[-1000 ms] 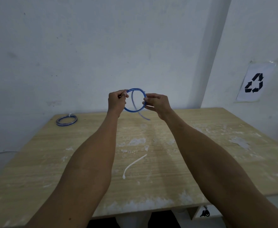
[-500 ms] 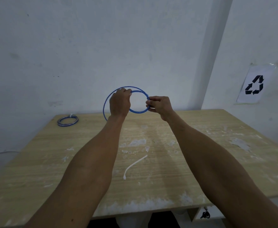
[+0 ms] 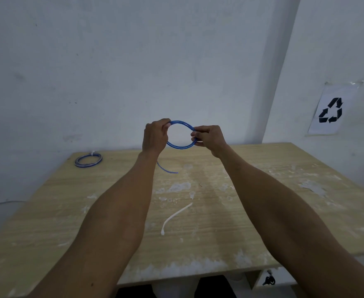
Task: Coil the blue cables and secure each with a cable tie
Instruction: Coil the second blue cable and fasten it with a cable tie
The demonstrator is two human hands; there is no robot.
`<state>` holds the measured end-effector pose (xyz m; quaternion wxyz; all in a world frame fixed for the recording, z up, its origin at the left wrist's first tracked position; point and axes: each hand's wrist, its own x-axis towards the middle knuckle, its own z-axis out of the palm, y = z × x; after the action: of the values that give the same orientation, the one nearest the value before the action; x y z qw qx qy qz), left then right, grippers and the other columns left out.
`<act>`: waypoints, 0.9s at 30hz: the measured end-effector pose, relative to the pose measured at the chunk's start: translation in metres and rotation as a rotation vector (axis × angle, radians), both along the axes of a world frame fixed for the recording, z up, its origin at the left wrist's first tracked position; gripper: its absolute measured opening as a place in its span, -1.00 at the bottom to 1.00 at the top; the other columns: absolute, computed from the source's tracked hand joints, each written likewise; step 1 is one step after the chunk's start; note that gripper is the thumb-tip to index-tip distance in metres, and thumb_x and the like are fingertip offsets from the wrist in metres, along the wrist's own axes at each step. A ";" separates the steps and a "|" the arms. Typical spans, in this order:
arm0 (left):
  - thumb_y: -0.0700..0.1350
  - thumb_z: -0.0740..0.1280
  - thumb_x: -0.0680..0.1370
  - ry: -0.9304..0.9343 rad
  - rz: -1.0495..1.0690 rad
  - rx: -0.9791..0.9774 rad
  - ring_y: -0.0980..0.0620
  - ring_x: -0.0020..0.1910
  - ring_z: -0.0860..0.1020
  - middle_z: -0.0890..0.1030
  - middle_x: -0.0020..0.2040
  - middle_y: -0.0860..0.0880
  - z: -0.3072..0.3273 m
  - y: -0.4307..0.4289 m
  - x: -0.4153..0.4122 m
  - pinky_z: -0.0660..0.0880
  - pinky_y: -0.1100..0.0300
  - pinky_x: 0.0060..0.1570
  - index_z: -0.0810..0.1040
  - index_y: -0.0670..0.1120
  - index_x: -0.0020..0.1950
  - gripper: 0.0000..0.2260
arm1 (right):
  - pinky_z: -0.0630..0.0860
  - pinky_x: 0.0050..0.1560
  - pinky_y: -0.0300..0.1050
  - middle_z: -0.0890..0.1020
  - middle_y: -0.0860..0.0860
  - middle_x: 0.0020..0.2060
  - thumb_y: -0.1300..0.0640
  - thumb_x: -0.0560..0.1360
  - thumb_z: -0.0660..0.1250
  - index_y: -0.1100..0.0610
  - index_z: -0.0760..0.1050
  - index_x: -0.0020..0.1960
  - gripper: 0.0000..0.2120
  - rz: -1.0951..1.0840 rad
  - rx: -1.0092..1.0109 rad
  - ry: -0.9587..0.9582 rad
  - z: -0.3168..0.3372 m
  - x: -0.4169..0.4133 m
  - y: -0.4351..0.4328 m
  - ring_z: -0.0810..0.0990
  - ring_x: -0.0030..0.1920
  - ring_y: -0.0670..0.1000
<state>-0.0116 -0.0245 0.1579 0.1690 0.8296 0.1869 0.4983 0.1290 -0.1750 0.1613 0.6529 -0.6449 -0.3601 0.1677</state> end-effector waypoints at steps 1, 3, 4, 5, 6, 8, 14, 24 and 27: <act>-0.15 0.26 0.66 -0.013 -0.012 -0.035 -0.22 -0.24 0.57 0.69 -0.18 -0.14 0.000 -0.001 -0.001 0.54 -0.09 -0.06 0.67 -0.16 0.05 -0.80 | 0.66 -0.16 -0.15 0.68 0.20 -0.14 0.37 0.53 0.40 0.36 0.62 0.15 -0.80 0.004 0.001 -0.005 0.000 0.000 -0.001 0.67 -0.20 0.07; -0.14 0.28 0.65 -0.030 -0.027 -0.107 -0.20 -0.21 0.61 0.70 -0.17 -0.15 0.000 -0.003 -0.002 0.56 -0.05 -0.09 0.69 -0.16 0.08 -0.80 | 0.66 -0.17 -0.16 0.67 0.20 -0.13 0.37 0.54 0.40 0.35 0.62 0.15 -0.80 0.010 -0.001 -0.010 0.001 -0.001 -0.002 0.67 -0.19 0.07; -0.15 0.29 0.65 -0.032 -0.042 -0.151 -0.17 -0.20 0.64 0.70 -0.17 -0.15 0.000 -0.004 -0.003 0.57 -0.02 -0.09 0.69 -0.16 0.10 -0.81 | 0.65 -0.17 -0.16 0.67 0.19 -0.13 0.37 0.54 0.40 0.35 0.62 0.16 -0.79 0.011 -0.003 -0.012 0.001 0.000 -0.003 0.66 -0.19 0.07; -0.16 0.30 0.65 -0.037 -0.068 -0.201 -0.11 -0.20 0.66 0.71 -0.18 -0.13 0.000 -0.005 -0.003 0.59 0.02 -0.08 0.69 -0.16 0.12 -0.81 | 0.65 -0.17 -0.16 0.67 0.19 -0.13 0.37 0.54 0.39 0.35 0.61 0.17 -0.79 0.010 -0.006 -0.015 0.002 0.001 -0.003 0.66 -0.19 0.07; -0.17 0.30 0.64 -0.049 -0.103 -0.255 -0.05 -0.23 0.67 0.70 -0.20 -0.12 0.000 -0.005 -0.003 0.61 0.06 -0.08 0.70 -0.15 0.13 -0.81 | 0.66 -0.15 -0.15 0.67 0.19 -0.13 0.36 0.54 0.39 0.35 0.61 0.17 -0.79 0.007 -0.008 -0.020 0.002 0.002 -0.003 0.66 -0.19 0.08; -0.18 0.31 0.63 -0.095 -0.167 -0.368 0.01 -0.30 0.65 0.69 -0.21 -0.09 0.000 -0.005 -0.002 0.63 0.10 -0.10 0.70 -0.13 0.15 -0.81 | 0.67 -0.08 -0.08 0.67 0.20 -0.13 0.35 0.55 0.39 0.33 0.62 0.15 -0.81 0.000 -0.007 -0.035 0.001 0.004 -0.002 0.65 -0.18 0.08; -0.26 0.39 0.59 -0.291 -0.538 -1.045 -0.01 -0.25 0.53 0.63 -0.09 -0.18 0.006 -0.007 -0.004 0.61 0.17 -0.12 0.66 -0.24 0.21 -0.80 | 0.68 -0.02 -0.02 0.67 0.22 0.00 0.33 0.61 0.32 0.29 0.60 0.18 -0.83 0.012 0.064 0.033 0.004 -0.001 0.002 0.68 -0.10 0.12; -0.30 0.37 0.59 -0.467 -0.716 -1.295 0.11 -0.34 0.45 0.56 -0.21 -0.03 0.000 -0.010 -0.006 0.46 0.29 -0.29 0.63 -0.25 0.22 -0.78 | 0.66 0.07 -0.06 0.71 0.19 0.06 0.26 0.61 0.35 0.28 0.61 0.22 -0.79 0.093 0.195 0.258 0.004 -0.009 0.005 0.73 0.00 0.14; -0.30 0.37 0.58 -0.504 -0.721 -1.308 0.12 -0.36 0.44 0.55 -0.21 -0.03 -0.002 -0.011 -0.004 0.44 0.31 -0.32 0.63 -0.25 0.20 -0.80 | 0.66 0.04 -0.09 0.71 0.20 0.02 0.28 0.60 0.36 0.31 0.61 0.21 -0.79 0.088 0.201 0.249 0.004 -0.009 0.005 0.72 -0.05 0.11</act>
<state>-0.0158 -0.0354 0.1560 0.8112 0.4333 0.1176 0.3748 0.1203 -0.1700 0.1649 0.7457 -0.5342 -0.3194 0.2376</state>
